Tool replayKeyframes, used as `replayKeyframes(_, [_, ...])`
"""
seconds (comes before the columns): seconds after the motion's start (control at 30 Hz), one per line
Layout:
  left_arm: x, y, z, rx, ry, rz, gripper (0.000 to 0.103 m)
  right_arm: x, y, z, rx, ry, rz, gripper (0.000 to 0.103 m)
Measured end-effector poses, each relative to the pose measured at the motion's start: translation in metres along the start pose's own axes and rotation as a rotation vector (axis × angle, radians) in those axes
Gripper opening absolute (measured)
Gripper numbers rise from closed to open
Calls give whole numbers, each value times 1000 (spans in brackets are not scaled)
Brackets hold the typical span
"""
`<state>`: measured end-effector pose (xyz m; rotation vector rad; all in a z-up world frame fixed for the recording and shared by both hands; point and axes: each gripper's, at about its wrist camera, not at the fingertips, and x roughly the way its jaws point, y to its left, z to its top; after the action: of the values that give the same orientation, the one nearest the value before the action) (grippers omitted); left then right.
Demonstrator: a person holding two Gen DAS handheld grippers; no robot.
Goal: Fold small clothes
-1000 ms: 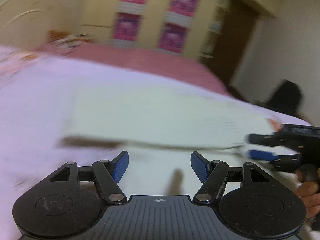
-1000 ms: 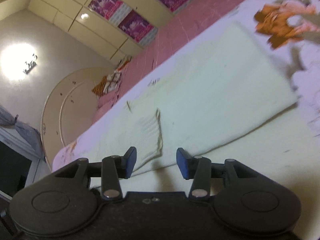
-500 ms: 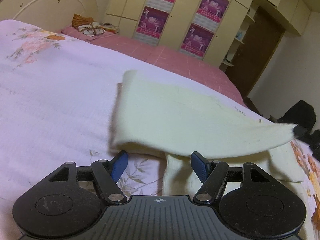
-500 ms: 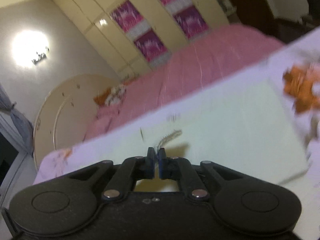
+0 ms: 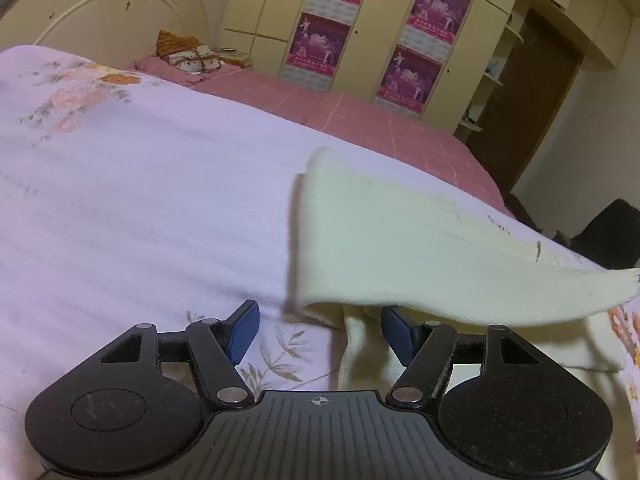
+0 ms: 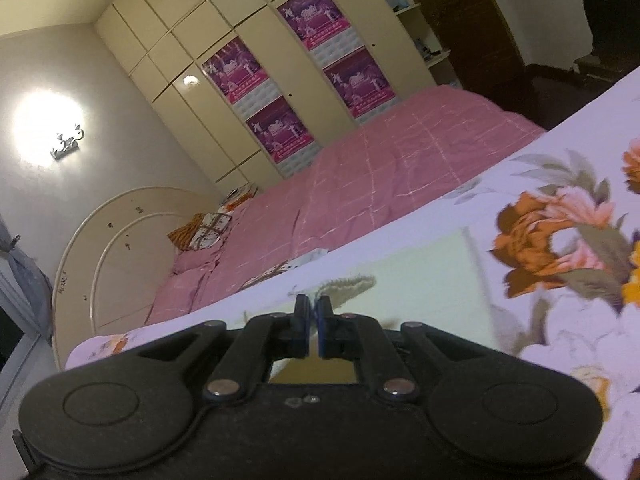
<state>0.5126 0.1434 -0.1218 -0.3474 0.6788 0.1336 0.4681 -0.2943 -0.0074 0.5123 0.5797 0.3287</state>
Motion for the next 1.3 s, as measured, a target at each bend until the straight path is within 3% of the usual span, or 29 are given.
replayKeyframes(0.4, [0, 2, 2, 19, 15, -10, 68, -21, -42, 3, 42, -18, -85, 5])
replayKeyframes(0.83, [1, 6, 4, 35, 23, -19, 68, -19, -62, -17, 48, 41, -122, 5])
replayKeyframes(1.0, [-16, -3, 4, 103, 12, 5, 69, -11, -71, -27, 38, 90, -163, 5])
replayKeyframes(1.07, [-39, -7, 8, 138, -80, -24, 69, -8, -71, -28, 2, 120, -195, 10])
replayKeyframes(1.13, [-46, -17, 15, 175, -123, -57, 69, -17, -63, -25, -74, 66, -224, 20])
replayKeyframes(1.2, [-33, -31, 22, 198, -112, -140, 69, -18, -56, -19, -104, 46, -199, 20])
replayKeyframes(1.3, [4, -45, 21, 188, -34, -185, 69, 3, -42, -17, -148, 78, -181, 19])
